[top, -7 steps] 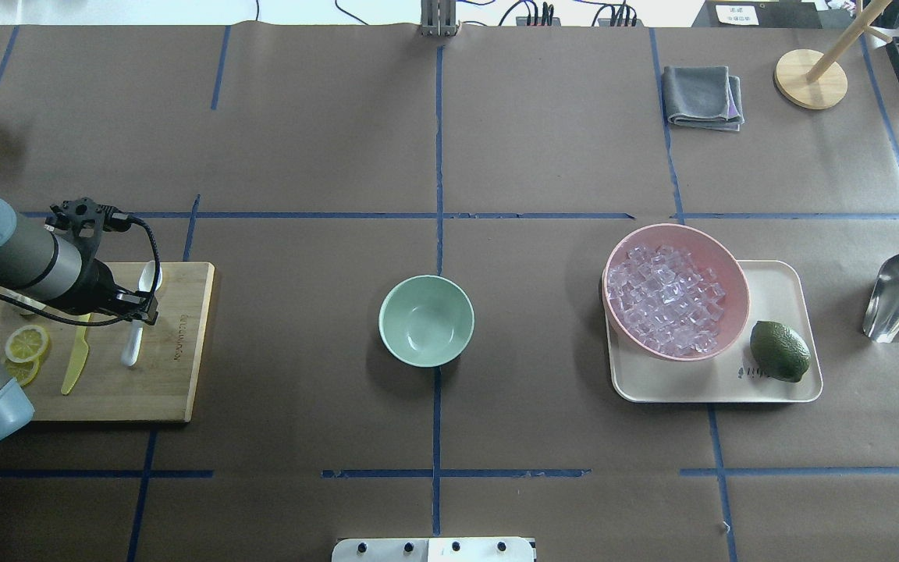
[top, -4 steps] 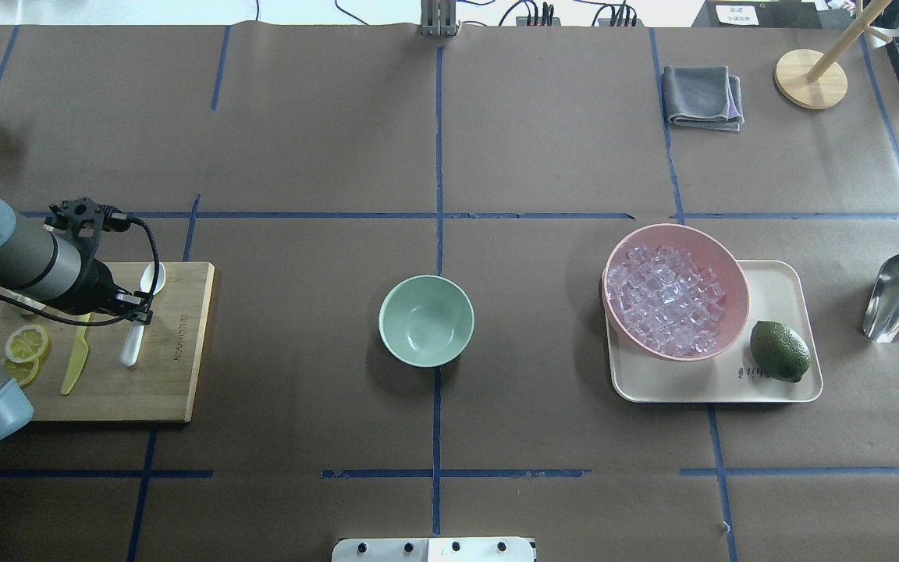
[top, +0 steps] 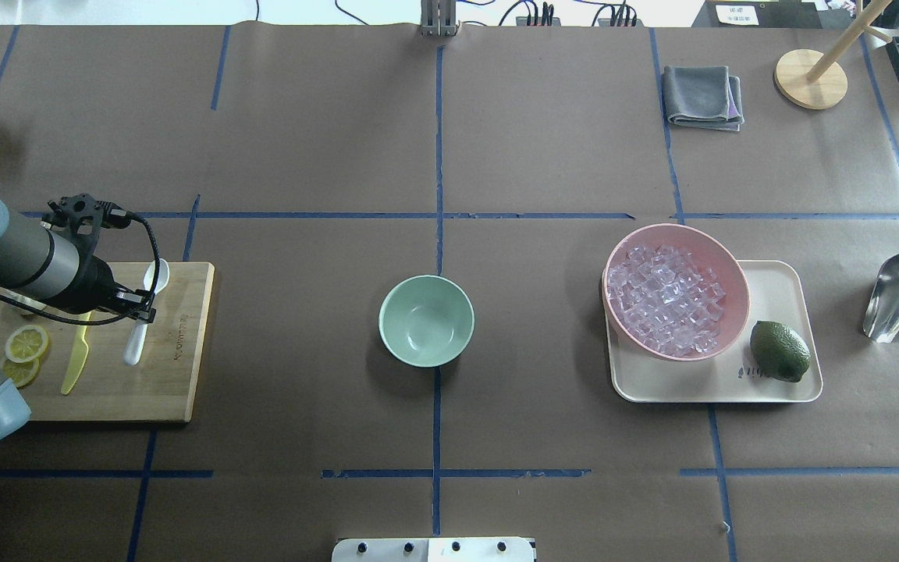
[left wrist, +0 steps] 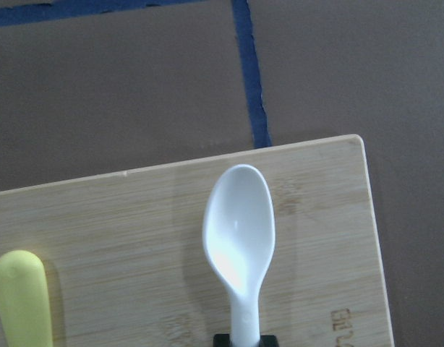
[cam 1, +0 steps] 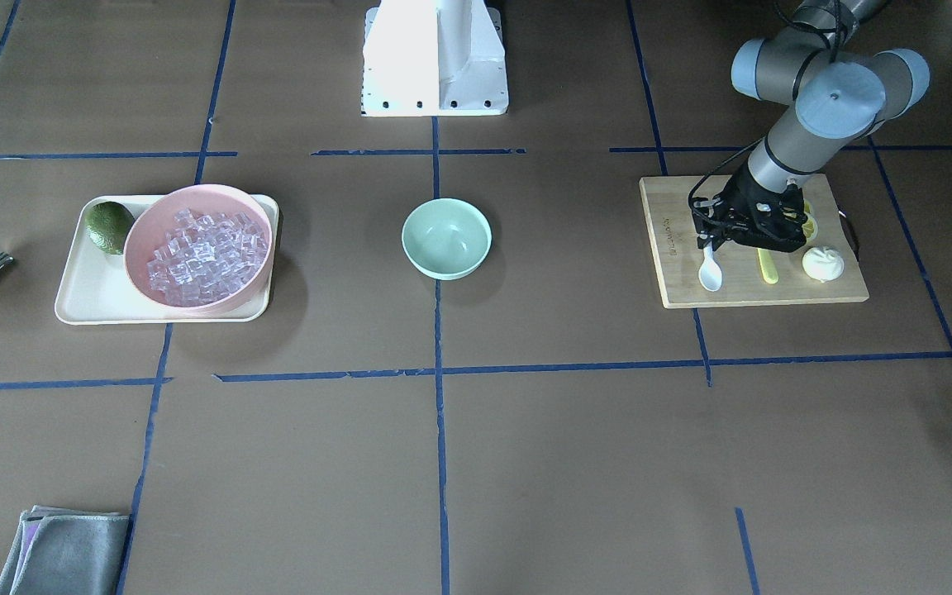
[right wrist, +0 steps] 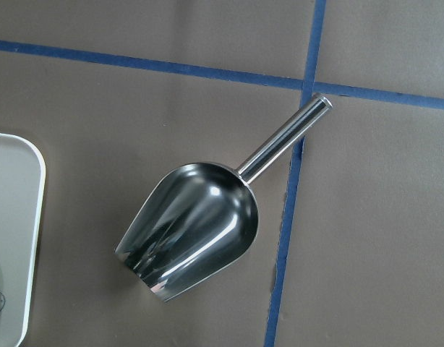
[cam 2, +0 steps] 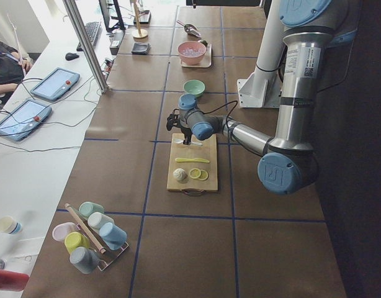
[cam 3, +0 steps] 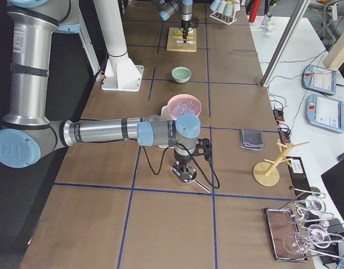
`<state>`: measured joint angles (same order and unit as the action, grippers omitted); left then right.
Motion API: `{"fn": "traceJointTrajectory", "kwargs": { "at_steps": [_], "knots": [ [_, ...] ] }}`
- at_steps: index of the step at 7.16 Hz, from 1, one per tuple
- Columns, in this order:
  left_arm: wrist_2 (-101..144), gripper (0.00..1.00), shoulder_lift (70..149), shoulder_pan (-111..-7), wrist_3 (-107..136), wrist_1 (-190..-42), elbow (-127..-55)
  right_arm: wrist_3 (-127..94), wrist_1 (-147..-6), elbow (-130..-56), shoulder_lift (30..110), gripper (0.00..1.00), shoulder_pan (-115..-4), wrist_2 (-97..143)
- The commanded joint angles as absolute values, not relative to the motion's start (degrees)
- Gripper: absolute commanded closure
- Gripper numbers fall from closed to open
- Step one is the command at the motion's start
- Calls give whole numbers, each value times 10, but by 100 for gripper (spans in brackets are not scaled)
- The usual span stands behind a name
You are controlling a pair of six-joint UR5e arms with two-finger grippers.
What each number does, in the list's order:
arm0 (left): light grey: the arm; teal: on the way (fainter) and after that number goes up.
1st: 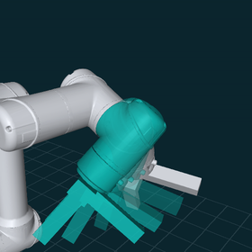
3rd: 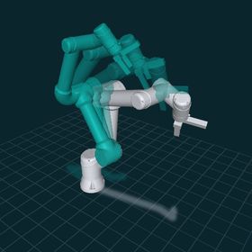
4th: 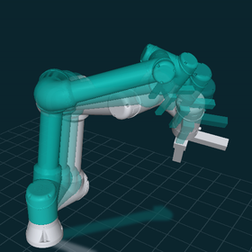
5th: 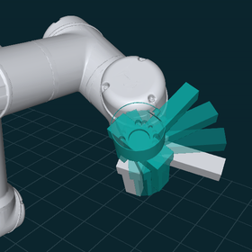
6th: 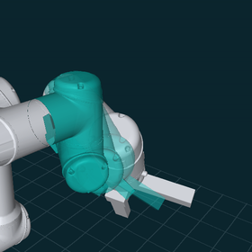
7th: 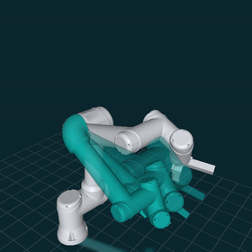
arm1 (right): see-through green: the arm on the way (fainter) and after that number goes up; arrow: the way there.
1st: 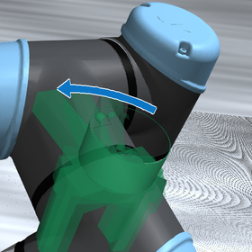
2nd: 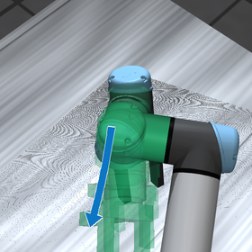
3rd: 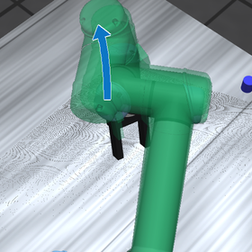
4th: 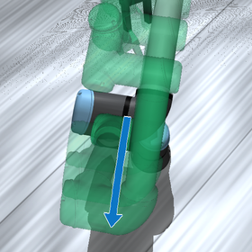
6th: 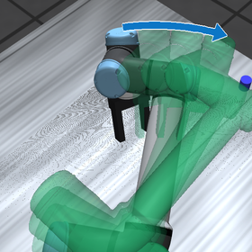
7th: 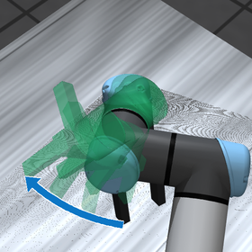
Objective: Put spoon and ice into bowl
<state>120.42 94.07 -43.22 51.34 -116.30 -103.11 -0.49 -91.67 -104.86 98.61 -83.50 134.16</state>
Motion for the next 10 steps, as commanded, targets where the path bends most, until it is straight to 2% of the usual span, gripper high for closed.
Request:
{"fn": "traceJointTrajectory", "kwargs": {
  "at_steps": [1,3,5,7,10],
  "knots": [
    [1204,100,951,-432,575,-1161,-1060,-4,-917,-1049,986,0,-835,1342],
    [1203,100,1027,-425,629,-1103,-1063,-5,-917,-1049,986,0,-835,1342],
    [1200,100,1140,-369,703,-1012,-1062,-5,-917,-1049,986,0,-835,1342],
    [1198,100,1221,-322,754,-1000,-1049,-5,-917,-1049,986,0,-835,1341],
    [1139,100,1306,-254,754,-1003,-974,-5,-918,-1048,987,0,-835,1342]
  ]
}}
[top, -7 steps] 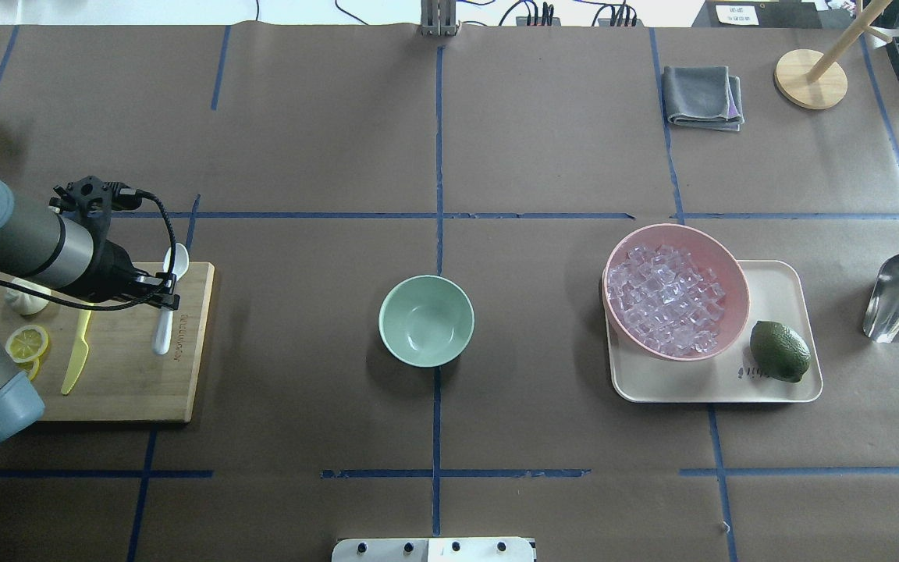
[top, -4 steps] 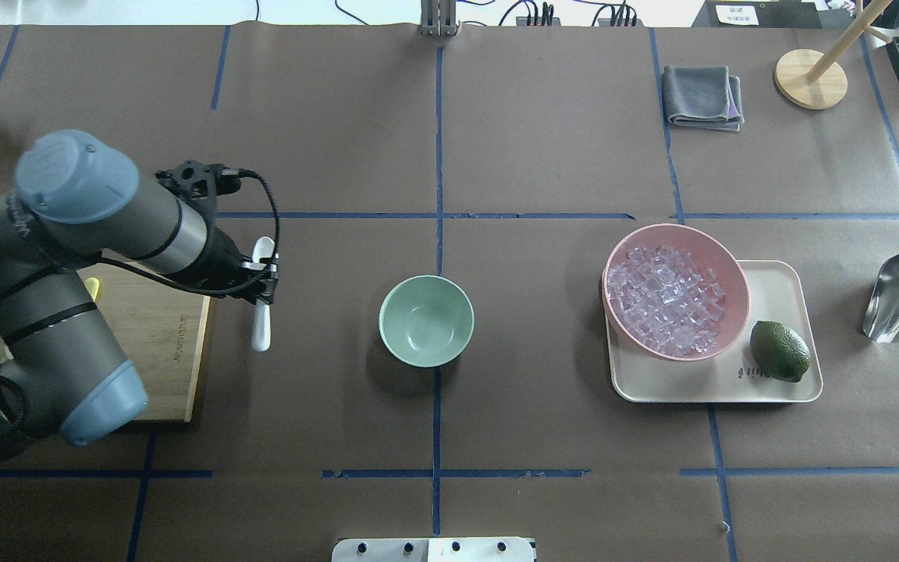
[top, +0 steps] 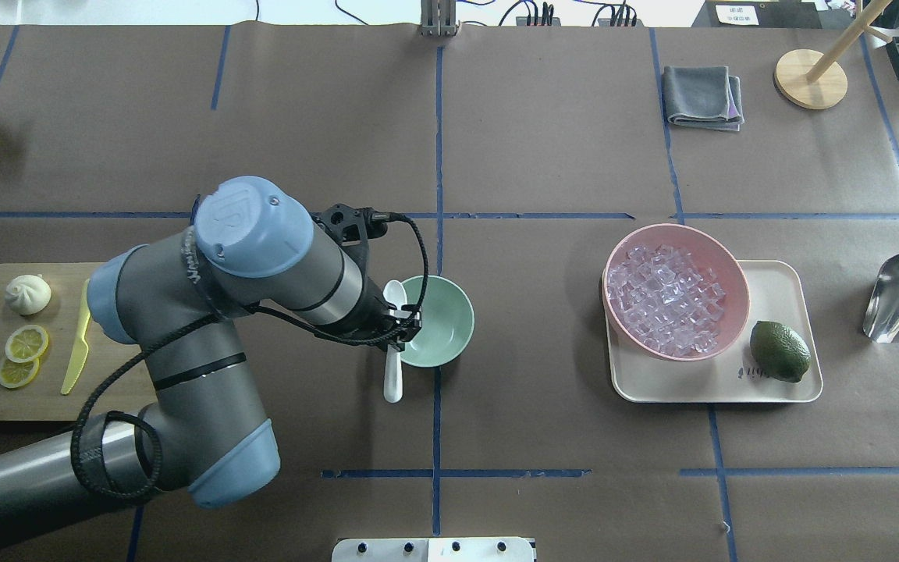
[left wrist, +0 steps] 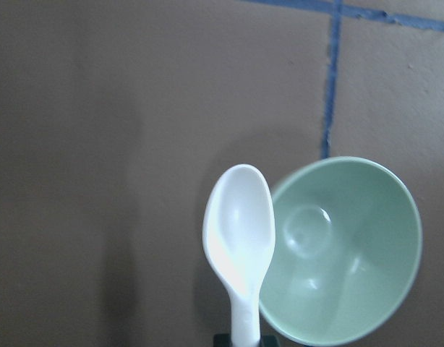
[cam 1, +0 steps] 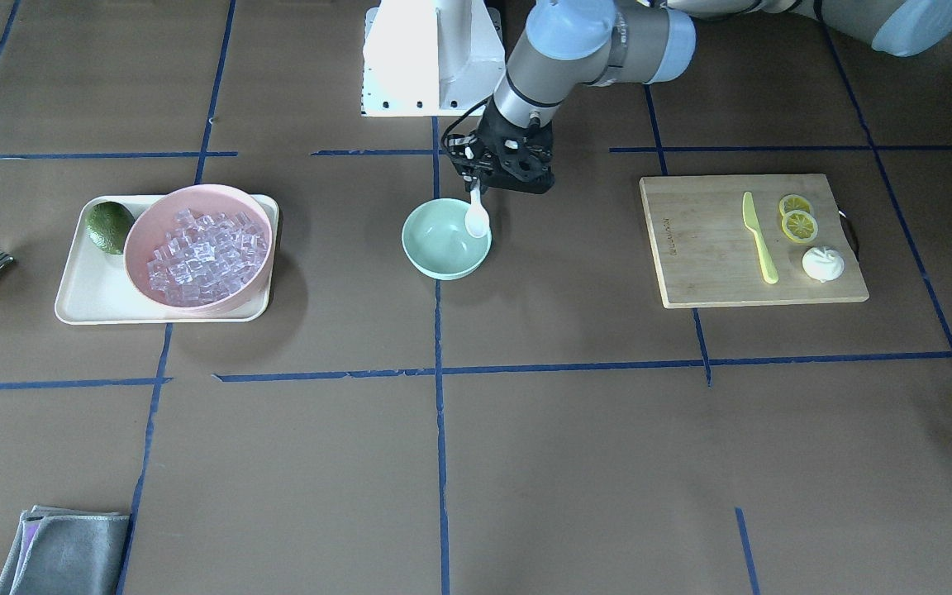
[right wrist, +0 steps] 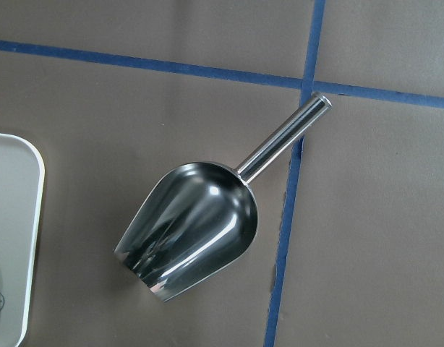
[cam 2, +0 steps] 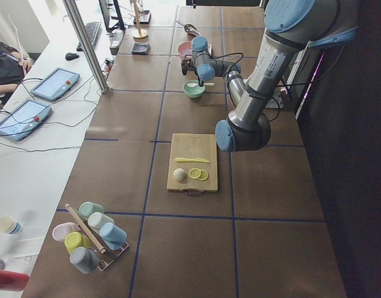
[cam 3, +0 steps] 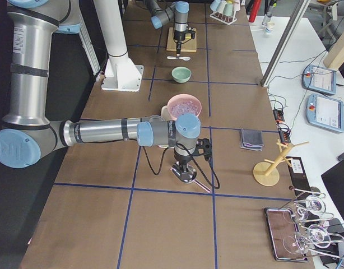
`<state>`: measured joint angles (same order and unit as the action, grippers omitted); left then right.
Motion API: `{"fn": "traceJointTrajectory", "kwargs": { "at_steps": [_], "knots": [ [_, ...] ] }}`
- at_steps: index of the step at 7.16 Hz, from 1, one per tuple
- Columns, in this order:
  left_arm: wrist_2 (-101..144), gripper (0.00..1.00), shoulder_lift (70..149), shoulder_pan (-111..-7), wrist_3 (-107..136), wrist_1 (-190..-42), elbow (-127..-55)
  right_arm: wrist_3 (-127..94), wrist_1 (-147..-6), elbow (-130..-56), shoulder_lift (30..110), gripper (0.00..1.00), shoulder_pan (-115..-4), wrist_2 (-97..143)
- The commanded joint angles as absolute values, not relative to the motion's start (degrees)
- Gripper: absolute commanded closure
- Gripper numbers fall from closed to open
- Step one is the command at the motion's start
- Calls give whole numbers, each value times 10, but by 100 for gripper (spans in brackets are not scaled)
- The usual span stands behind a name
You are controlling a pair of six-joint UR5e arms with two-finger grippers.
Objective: Put spoon and ice into bowl
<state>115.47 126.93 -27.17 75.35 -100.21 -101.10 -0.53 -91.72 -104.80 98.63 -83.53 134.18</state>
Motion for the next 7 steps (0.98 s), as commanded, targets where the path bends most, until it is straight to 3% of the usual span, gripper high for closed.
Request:
{"fn": "traceJointTrajectory", "kwargs": {
  "at_steps": [1,2,3,4,5,6,7],
  "knots": [
    [1138,100,1314,-254,745,-1005,-949,-5,-918,-1048,987,0,-836,1342],
    [1138,100,1315,-254,722,-1005,-938,-5,-918,-1048,988,0,-835,1342],
    [1138,92,1315,-254,720,-1006,-933,-5,-918,-1048,988,0,-835,1342],
    [1139,50,1315,-254,720,-1005,-933,-5,-918,-1048,988,0,-835,1342],
    [1138,17,1314,-255,721,-1005,-934,-5,-918,-1049,988,0,-835,1342],
    [1138,0,1313,-256,721,-1005,-936,-5,-918,-1049,988,0,-835,1342],
    [1138,0,1310,-259,720,-1001,-942,-5,-918,-1048,988,0,-835,1342]
  ]
}}
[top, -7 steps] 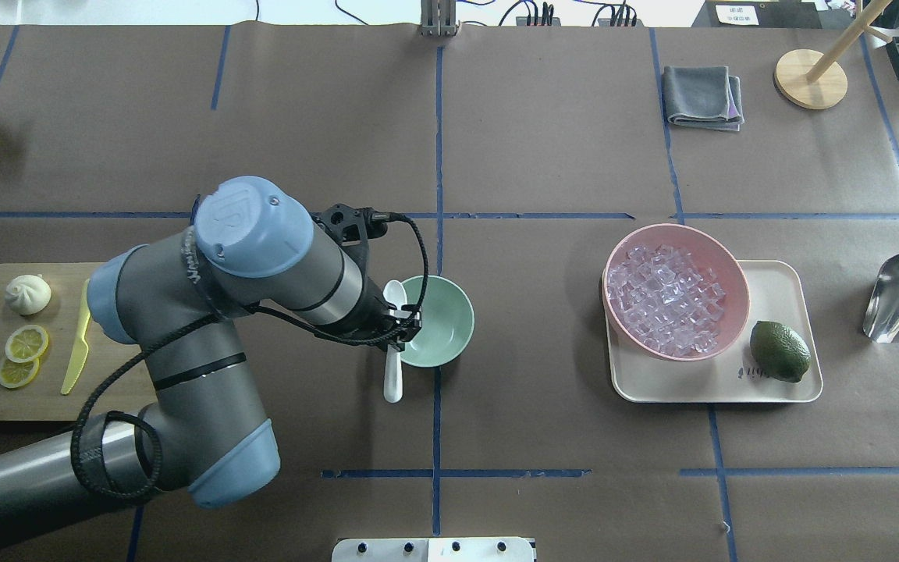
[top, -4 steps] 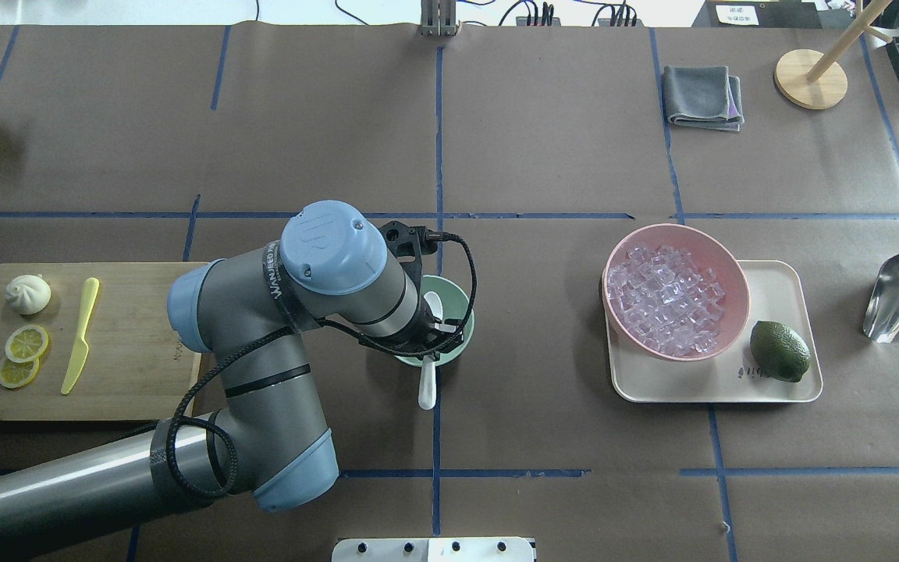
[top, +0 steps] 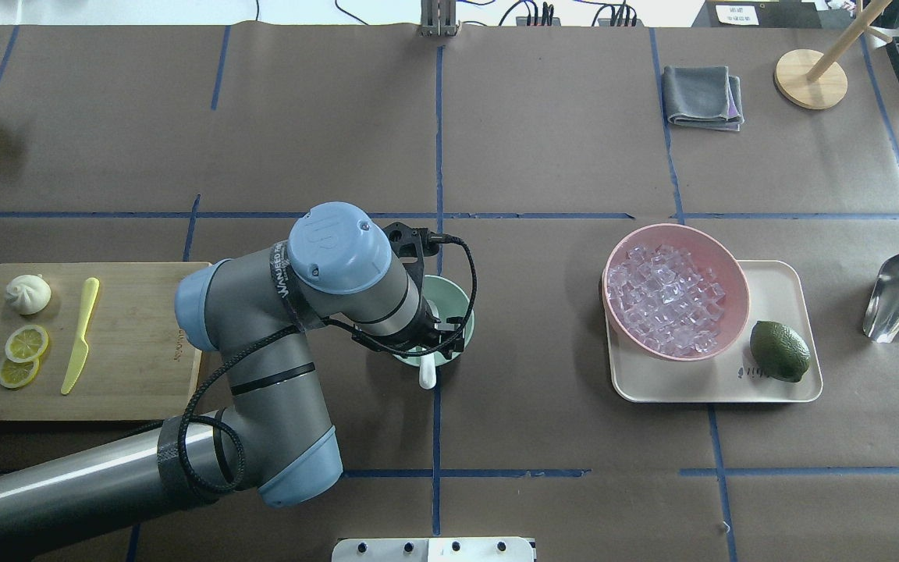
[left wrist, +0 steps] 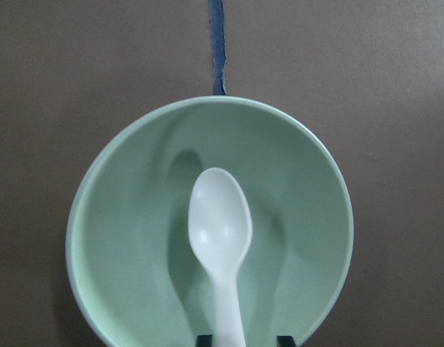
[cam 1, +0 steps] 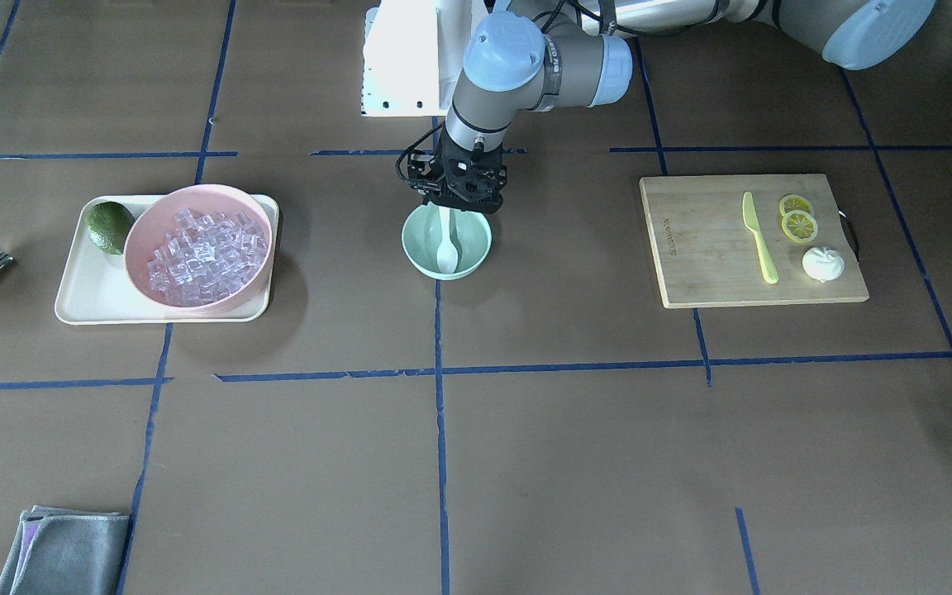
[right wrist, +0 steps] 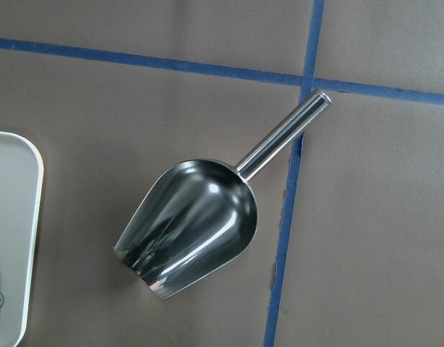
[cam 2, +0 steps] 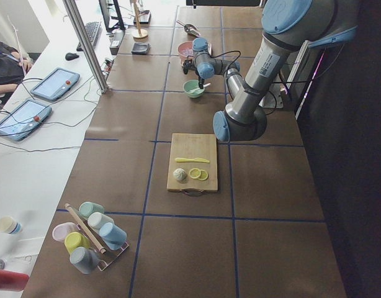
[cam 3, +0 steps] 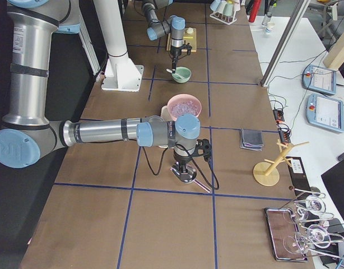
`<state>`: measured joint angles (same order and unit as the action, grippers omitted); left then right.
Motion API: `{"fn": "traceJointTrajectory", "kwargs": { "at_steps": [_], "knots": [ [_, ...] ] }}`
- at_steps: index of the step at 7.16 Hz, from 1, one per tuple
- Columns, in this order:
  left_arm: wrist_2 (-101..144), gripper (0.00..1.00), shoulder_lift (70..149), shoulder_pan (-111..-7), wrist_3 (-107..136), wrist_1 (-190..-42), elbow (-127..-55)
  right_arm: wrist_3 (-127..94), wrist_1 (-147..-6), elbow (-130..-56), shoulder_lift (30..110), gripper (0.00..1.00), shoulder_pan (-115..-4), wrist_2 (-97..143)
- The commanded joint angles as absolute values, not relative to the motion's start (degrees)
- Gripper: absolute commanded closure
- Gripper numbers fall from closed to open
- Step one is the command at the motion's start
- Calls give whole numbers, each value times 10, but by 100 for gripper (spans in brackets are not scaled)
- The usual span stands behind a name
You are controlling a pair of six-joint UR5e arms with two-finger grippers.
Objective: Put spoon and ice into bowl
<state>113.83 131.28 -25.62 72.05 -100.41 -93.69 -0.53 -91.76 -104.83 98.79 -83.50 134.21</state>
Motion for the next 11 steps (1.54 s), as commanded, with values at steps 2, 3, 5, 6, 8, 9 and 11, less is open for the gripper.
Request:
{"fn": "traceJointTrajectory", "kwargs": {
  "at_steps": [2,3,5,6,8,9,11],
  "knots": [
    [1168,0,1251,-310,688,-998,-981,-5,-918,-1048,988,0,-835,1342],
    [1212,0,1200,-369,606,-998,-1001,-4,-917,-1048,987,0,-835,1342],
    [1290,0,1117,-499,424,-998,-1004,-3,-916,-1050,984,0,-834,1341],
    [1332,0,1070,-562,363,-1000,-1007,-4,-916,-1054,978,0,-834,1342],
    [1363,0,964,-685,201,-999,-1021,-58,-916,-1074,955,0,-823,1345],
    [1367,0,934,-735,125,-996,-1015,-114,-918,-1110,955,0,-808,1344],
    [1392,0,907,-839,-49,-878,-1011,-197,-919,-1160,946,0,-768,1343]
  ]
}}
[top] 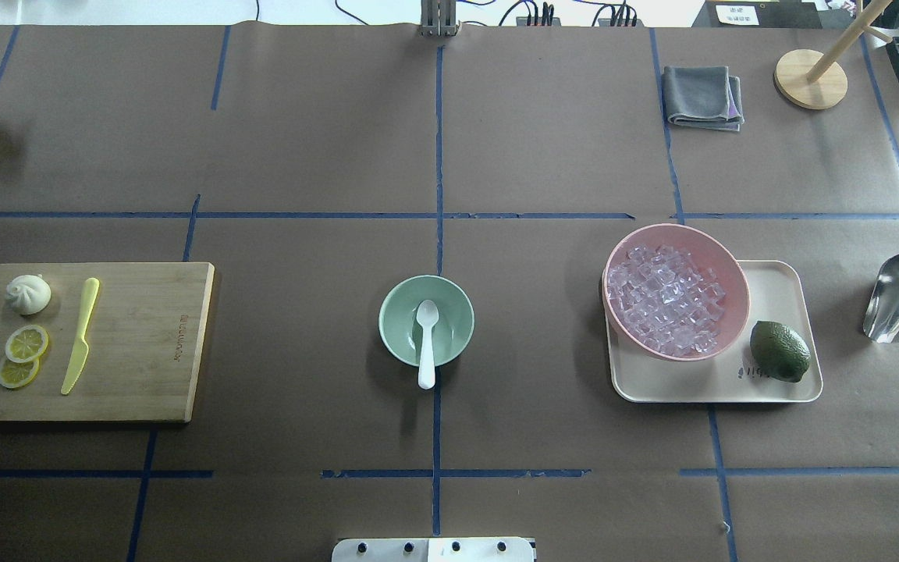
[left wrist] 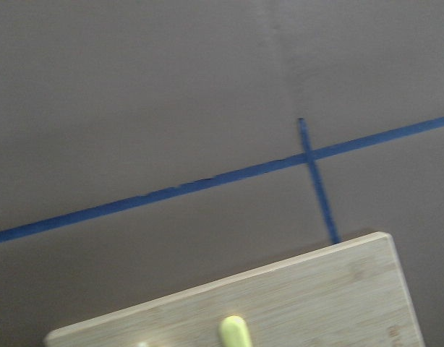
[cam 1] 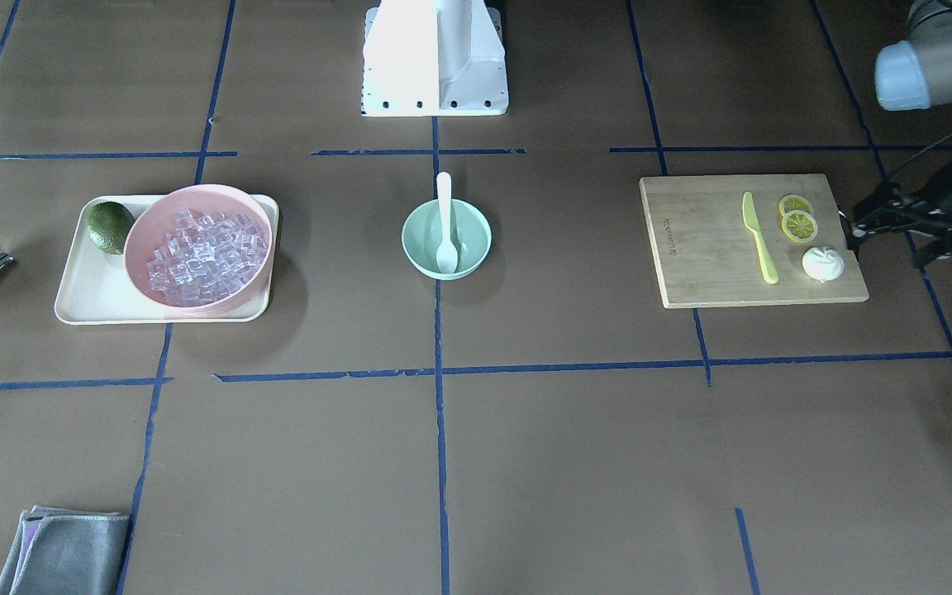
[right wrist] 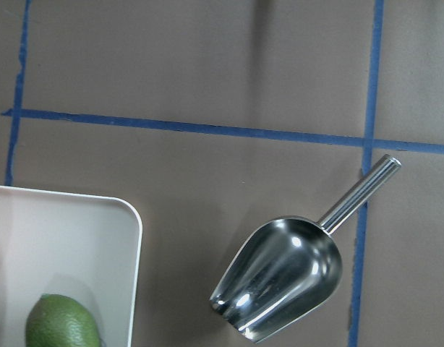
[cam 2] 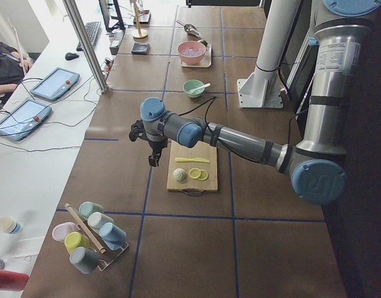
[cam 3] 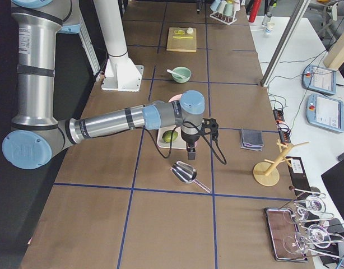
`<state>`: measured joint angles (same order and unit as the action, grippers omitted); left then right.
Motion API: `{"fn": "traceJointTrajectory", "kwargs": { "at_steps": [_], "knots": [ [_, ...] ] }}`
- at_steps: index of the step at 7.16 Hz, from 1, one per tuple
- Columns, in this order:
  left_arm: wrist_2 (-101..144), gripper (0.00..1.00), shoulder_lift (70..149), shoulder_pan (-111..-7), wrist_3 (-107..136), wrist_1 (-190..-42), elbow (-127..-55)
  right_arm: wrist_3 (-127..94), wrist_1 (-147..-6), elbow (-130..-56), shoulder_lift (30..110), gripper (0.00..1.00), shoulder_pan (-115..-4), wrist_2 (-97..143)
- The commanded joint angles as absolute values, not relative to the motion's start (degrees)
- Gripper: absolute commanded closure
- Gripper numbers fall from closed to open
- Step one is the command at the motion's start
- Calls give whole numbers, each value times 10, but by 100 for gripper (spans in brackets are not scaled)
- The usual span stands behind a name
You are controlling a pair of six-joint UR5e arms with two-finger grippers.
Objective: Put spoon and ice into bowl
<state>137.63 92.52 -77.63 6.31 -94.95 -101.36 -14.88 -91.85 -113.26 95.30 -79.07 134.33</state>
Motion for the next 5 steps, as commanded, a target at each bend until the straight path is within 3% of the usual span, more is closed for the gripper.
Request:
{"fn": "traceJointTrajectory", "kwargs": {
  "at_steps": [1,4,5],
  "knots": [
    [1397,0,880,-855,-68,-857,-1007,-199,-917,-1170,927,0,-732,1339],
    [1394,0,849,-868,-62,-874,-974,-237,-917,-1183,843,0,-631,1335],
    [1394,0,847,-867,-62,-875,-963,-356,-917,-1184,787,0,-569,1284]
  ]
}}
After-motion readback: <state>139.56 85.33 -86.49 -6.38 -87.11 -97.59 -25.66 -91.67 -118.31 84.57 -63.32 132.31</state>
